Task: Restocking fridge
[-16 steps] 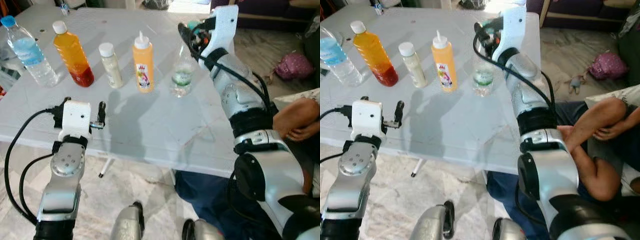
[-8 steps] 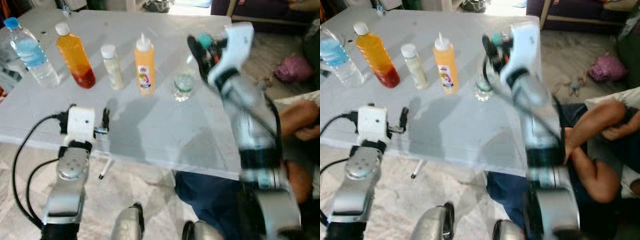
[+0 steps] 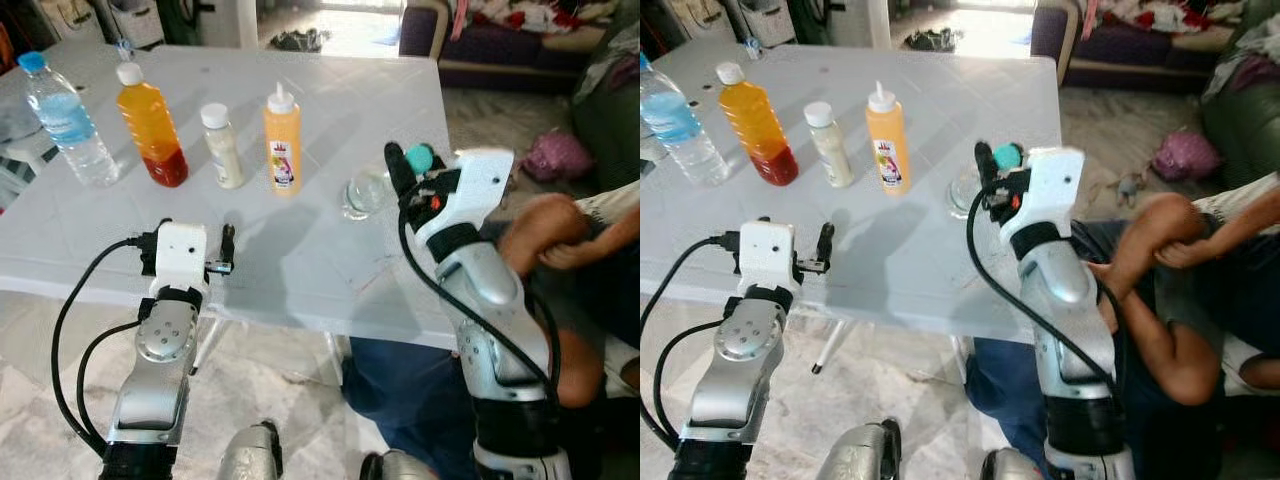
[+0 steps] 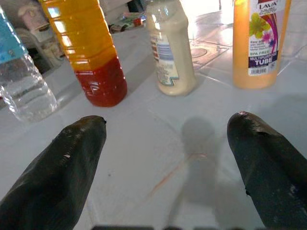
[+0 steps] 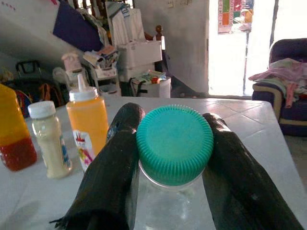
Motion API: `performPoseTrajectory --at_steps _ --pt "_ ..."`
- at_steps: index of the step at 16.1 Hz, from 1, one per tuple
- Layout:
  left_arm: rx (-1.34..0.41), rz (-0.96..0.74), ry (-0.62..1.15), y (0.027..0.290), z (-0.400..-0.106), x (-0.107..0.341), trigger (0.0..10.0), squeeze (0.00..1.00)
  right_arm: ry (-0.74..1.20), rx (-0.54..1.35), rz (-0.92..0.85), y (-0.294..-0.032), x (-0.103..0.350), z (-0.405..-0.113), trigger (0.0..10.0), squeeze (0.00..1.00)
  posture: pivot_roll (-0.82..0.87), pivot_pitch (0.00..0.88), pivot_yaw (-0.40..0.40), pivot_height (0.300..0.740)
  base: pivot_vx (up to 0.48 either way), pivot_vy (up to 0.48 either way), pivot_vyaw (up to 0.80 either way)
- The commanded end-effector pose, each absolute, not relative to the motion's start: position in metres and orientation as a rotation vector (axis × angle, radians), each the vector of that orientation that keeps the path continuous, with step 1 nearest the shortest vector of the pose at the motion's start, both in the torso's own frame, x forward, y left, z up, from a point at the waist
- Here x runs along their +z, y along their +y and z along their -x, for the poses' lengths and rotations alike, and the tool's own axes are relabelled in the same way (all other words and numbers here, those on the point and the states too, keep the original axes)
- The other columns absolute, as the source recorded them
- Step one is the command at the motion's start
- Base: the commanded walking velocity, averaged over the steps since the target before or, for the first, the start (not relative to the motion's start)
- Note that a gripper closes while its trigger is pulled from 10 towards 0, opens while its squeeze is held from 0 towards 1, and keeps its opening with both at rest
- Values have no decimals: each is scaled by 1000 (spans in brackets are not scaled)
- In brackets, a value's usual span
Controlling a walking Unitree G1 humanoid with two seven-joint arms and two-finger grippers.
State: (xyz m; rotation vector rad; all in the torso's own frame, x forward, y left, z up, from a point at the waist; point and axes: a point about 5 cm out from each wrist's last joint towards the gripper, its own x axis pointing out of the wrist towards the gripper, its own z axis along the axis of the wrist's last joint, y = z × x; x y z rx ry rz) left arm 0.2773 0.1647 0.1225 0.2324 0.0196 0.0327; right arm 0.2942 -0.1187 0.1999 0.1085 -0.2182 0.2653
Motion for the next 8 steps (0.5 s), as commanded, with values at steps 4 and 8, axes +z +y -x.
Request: performPoseTrajectory --at_steps 4,8 --pt "56 -217 -9 165 -281 125 10000 0 -176 253 -86 -124 191 -292 10000 0 97 10 -5 740 0 0 0" --pt "70 -213 -13 166 -281 124 10000 0 -212 276 -88 -118 199 -294 10000 0 93 7 -15 740 -191 0 0"
